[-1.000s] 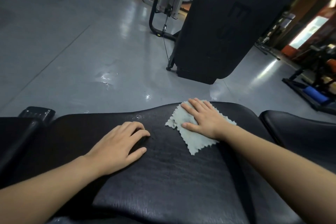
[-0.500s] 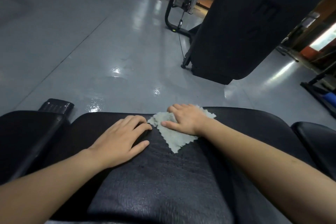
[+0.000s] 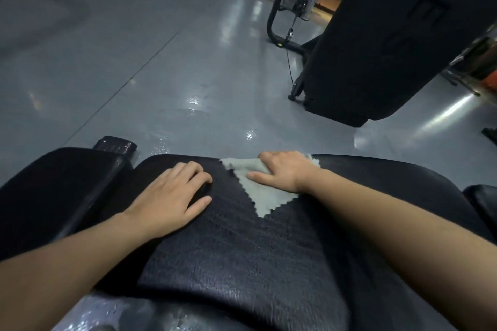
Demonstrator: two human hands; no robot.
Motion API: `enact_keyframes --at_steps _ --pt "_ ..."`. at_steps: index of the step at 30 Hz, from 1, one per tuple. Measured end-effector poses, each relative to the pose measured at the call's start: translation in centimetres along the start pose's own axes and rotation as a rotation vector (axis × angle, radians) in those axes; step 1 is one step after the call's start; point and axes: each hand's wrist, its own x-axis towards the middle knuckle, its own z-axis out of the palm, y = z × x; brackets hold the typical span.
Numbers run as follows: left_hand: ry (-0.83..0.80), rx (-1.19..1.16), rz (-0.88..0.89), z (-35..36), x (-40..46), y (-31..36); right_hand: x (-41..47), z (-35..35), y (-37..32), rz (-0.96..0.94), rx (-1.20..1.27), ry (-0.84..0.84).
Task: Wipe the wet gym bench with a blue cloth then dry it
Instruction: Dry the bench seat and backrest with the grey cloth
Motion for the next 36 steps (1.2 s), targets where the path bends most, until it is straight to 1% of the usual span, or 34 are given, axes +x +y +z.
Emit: enact_keyframes --at_steps 4,8,11,14,17,20,23,26,30,36 --pt "-0.008 -0.021 -0.01 -0.1 0.0 0.4 -5.3 -0.3 6.1 0.118 -0.063 0.057" --pt "-0.004 -0.044 -0.032 -0.2 -0.4 0.6 -8.5 -0.1 7.8 0.202 -0.064 0.08" --pt "-0.008 -0.052 -0.045 -0.4 -0.7 0.8 -10.0 0.3 7.3 0.211 -0.073 0.078" --pt "-0.005 -0.055 -0.043 -0.4 -1.0 0.9 -12.3 0.6 6.0 0.209 -0.068 0.013" --pt "-0.01 -0.052 -0.042 -0.4 -1.1 1.0 -15.3 0.7 3.5 0.155 -0.09 -0.052" --pt "-0.008 -0.045 -0.039 -0.6 -0.9 1.1 -17.3 1.2 0.3 0.076 -0.114 -0.056" --pt "-0.003 -0.044 -0.041 -0.6 -0.8 1.2 -17.4 1.8 -1.8 0.021 -0.088 -0.02" --pt "-0.008 -0.045 -0.047 -0.6 -0.7 1.3 -16.3 1.9 -2.1 0.0 -0.086 -0.021" --pt "-0.012 -0.046 -0.05 -0.4 -0.7 1.2 -13.5 1.3 -1.3 -0.025 -0.047 -0.006" --pt "-0.011 -0.056 -0.067 -0.3 -0.9 1.2 -8.4 0.6 1.1 0.005 -0.042 -0.008"
